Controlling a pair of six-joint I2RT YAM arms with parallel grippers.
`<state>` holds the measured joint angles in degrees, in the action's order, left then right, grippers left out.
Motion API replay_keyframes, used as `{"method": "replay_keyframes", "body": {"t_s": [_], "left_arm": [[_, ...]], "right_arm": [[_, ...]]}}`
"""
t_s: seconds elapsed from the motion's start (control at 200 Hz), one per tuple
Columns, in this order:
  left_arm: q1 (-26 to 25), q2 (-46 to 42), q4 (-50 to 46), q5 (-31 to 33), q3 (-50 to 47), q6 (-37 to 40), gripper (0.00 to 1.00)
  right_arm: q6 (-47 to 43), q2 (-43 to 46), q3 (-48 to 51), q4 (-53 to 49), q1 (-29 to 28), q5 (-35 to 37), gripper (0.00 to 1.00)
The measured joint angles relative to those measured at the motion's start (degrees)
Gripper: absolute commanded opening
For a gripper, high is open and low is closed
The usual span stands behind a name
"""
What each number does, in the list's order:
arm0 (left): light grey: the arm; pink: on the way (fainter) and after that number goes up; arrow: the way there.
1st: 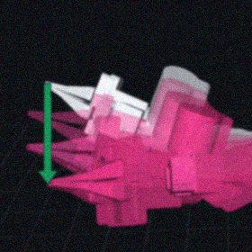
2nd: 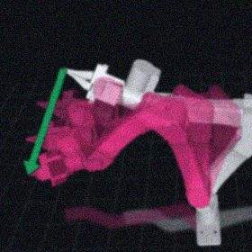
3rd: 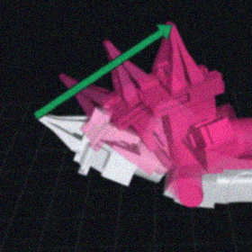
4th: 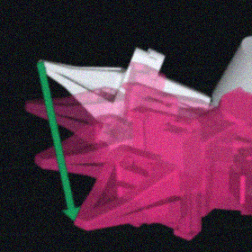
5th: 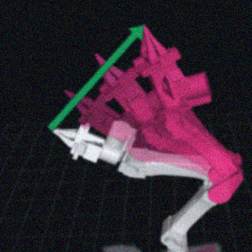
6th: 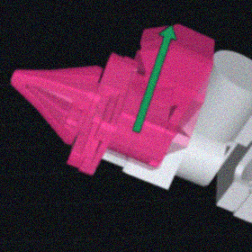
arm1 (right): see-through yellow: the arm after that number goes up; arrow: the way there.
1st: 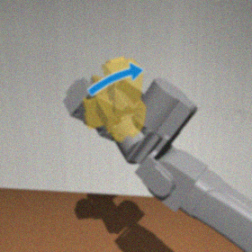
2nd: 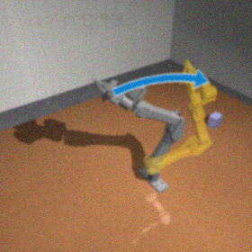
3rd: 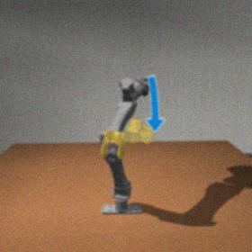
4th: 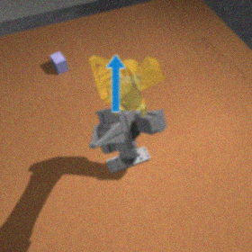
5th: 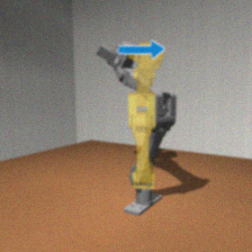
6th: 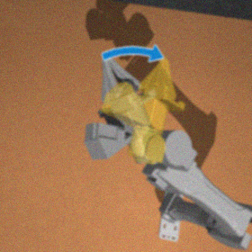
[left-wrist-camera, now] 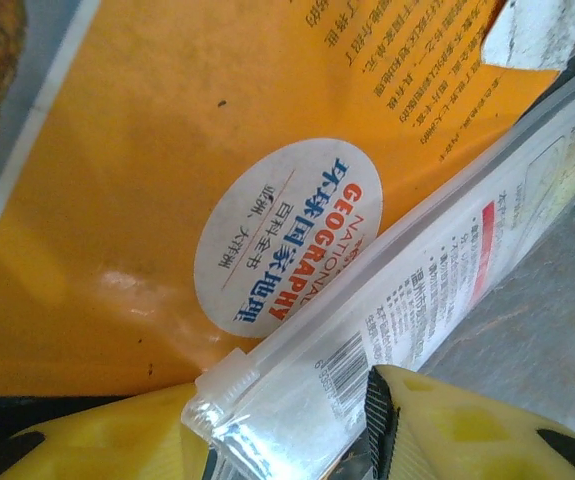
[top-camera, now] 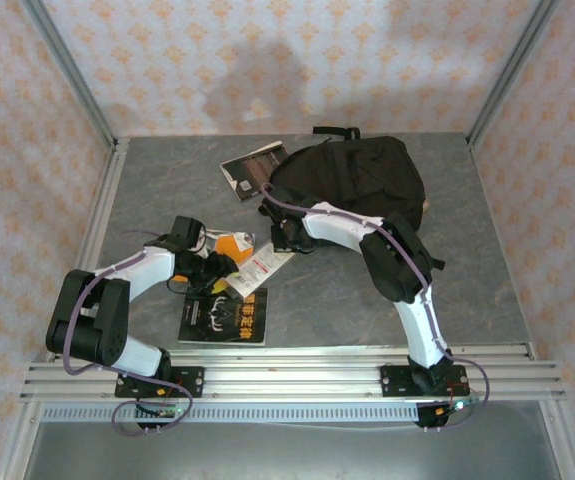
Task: Pack the student bag
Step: Pick up the loose stationery from the center of the table, then open the student bag at the center of the table.
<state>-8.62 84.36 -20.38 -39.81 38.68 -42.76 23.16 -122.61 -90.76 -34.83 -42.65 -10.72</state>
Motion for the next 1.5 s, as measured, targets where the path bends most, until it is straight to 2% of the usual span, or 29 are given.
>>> {"method": "replay_keyframes", "body": {"t_s": [0.22, 0.29, 0.44, 0.52, 0.57, 0.711, 0.886, 1.026, 1.096, 1.176, 1.311, 1.501], "left_arm": [[-2.6, 2.2, 4.7, -1.8, 0.8, -2.5, 0.42], [-3.2, 2.3, 4.9, -1.6, 0.8, -2.9, 0.35], [-3.4, 2.0, 4.2, -1.1, 0.7, -2.7, 0.09], [-3.4, -0.1, 3.6, -1.5, 0.8, -2.3, 0.0], [-3.5, -2.0, 3.1, -1.6, 1.1, -1.6, 0.0], [-4.2, -7.7, 0.7, -1.3, 3.9, -0.7, 0.0], [-3.7, -14.9, -0.3, -0.1, 4.7, -0.9, 0.0], [-3.6, -18.1, -3.4, 0.4, 4.7, -0.9, 0.0], [-3.6, -18.9, -4.4, 0.7, 4.7, -0.9, 0.0], [-3.6, -19.1, -4.7, 1.1, 4.7, -0.9, 0.0], [-3.6, -19.1, -4.7, 1.3, 4.7, -1.4, 0.0], [-3.6, -19.1, -4.7, 1.3, 4.7, -2.2, 0.0]], "right_arm": [[0.7, 0.1, 0.3, 0.7, 0.4, -1.3, 0.11], [1.0, 0.2, 0.6, 0.9, 0.5, -1.4, 0.11], [1.3, 0.7, 1.2, 1.5, 0.5, -1.4, 0.1], [1.3, 0.9, 1.2, 1.5, 0.5, -1.2, 0.12], [1.2, 1.0, 1.2, 1.4, 0.5, -1.1, 0.18], [0.7, 1.7, -1.1, -2.9, 0.6, -0.3, 0.45], [-1.6, 3.8, -12.1, -12.5, -0.1, 0.6, 0.55], [-2.4, 9.4, -20.9, -16.0, 0.7, 6.4, 0.6], [-2.2, 11.2, -24.3, -16.9, 1.9, 10.5, 0.67], [-2.8, 10.6, -28.9, -18.3, 3.5, 14.8, 0.8], [-3.1, 5.4, -33.0, -19.1, 5.5, 20.8, 0.82], [-3.7, -4.6, -33.0, -20.5, 6.8, 21.9, 0.83]]}}
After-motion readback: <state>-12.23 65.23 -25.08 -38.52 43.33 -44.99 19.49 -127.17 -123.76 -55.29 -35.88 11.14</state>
